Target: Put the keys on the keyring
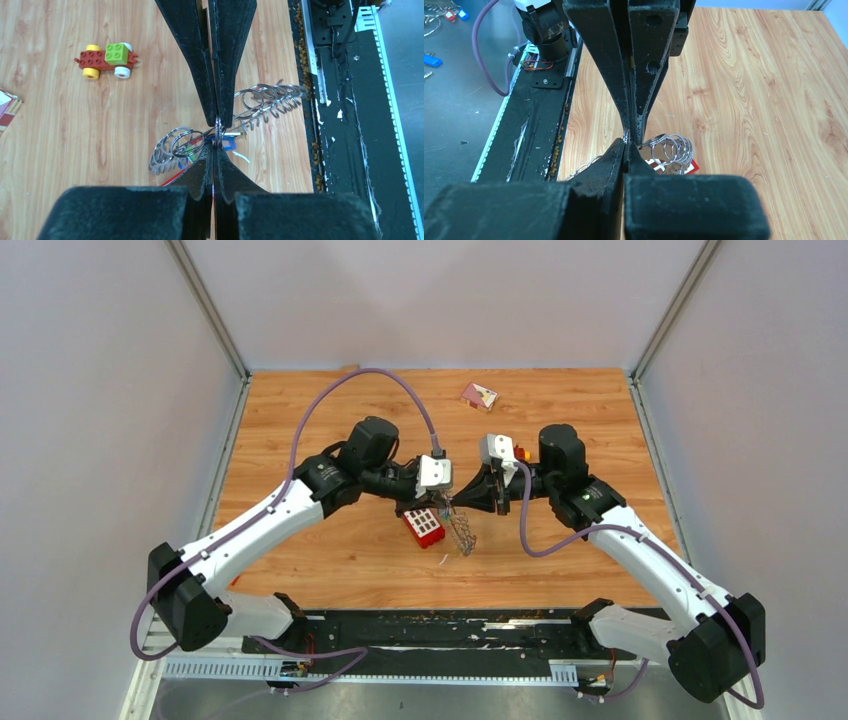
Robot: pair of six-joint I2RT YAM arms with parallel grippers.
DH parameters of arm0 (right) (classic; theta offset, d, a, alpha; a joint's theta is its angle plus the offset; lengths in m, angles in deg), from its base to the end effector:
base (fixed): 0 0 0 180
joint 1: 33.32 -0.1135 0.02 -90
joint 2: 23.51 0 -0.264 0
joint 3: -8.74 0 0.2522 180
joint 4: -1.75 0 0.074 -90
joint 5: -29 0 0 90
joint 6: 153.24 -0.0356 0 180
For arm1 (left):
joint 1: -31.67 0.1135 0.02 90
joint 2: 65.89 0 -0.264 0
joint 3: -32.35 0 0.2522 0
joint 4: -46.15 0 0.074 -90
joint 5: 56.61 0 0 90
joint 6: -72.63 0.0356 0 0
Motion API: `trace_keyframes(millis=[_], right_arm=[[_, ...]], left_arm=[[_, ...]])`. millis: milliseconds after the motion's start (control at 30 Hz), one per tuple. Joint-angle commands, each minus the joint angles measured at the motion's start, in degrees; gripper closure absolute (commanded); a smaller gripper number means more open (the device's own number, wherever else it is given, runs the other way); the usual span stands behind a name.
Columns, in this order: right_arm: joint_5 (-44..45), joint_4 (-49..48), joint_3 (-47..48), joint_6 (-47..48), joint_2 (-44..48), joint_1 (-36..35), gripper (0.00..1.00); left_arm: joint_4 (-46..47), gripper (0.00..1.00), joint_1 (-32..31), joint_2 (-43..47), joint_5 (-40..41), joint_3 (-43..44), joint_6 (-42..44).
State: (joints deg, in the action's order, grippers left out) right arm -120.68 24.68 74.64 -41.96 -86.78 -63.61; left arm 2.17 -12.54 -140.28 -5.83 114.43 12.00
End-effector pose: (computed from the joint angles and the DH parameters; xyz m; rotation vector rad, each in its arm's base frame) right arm 0.1913 0.1473 0.3290 -1.3911 1.2721 1.0968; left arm 0.1856 -0.2119 0.3414 1.5928 1.4844 -0.8971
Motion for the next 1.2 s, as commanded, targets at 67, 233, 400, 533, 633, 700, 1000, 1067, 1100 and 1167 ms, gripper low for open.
trace_keyframes(millis=[67,233,400,533,633,700,1000,1067,1100,1167], right_arm=[[-2.3,-3.9,1.2,0.3,0.7,0.0,1.00],[-1.3,-2.5,1.1,2.1,1.5,0.0,1.00],[-1.0,-2.2,0.9,2.6,1.4,0.1,1.00],[-1.0,-2.3,0.9,2.6,1.4,0.1,1.00],[-1.0,-2.4,0.9,2.6,1.2,0.1,1.00],[-1.0,-2.4,0.9,2.5,1.1,0.1,1.00],[-1.1,-2.5,0.9,2.4,0.9,0.0,1.00],[-1.1,-2.4,0.9,2.4,0.8,0.1,1.00],[-1.1,-2.5,0.8,2.4,0.8,0.1,1.00],[-1.0,-2.5,0.8,2.4,0.8,0.1,1.00]], left_arm=[[1.7,0.96,-0.1,-2.2,-2.2,3.8,-1.9],[-0.1,0.86,-0.1,-1.2,-0.5,4.6,-0.2],[-0.8,0.71,0.0,2.4,1.6,3.2,2.6],[-1.4,0.63,-0.1,4.2,1.6,2.7,4.7],[-0.9,0.62,-0.1,4.5,0.4,2.5,5.2],[-0.5,0.62,-0.1,4.1,-0.9,2.6,5.0],[2.2,0.62,-0.1,1.8,-2.3,2.5,3.2],[2.6,0.63,-0.1,1.5,-2.8,2.7,2.7],[2.7,0.64,-0.1,1.2,-3.1,2.7,2.6],[2.9,0.67,-0.1,0.8,-3.6,2.7,2.2]])
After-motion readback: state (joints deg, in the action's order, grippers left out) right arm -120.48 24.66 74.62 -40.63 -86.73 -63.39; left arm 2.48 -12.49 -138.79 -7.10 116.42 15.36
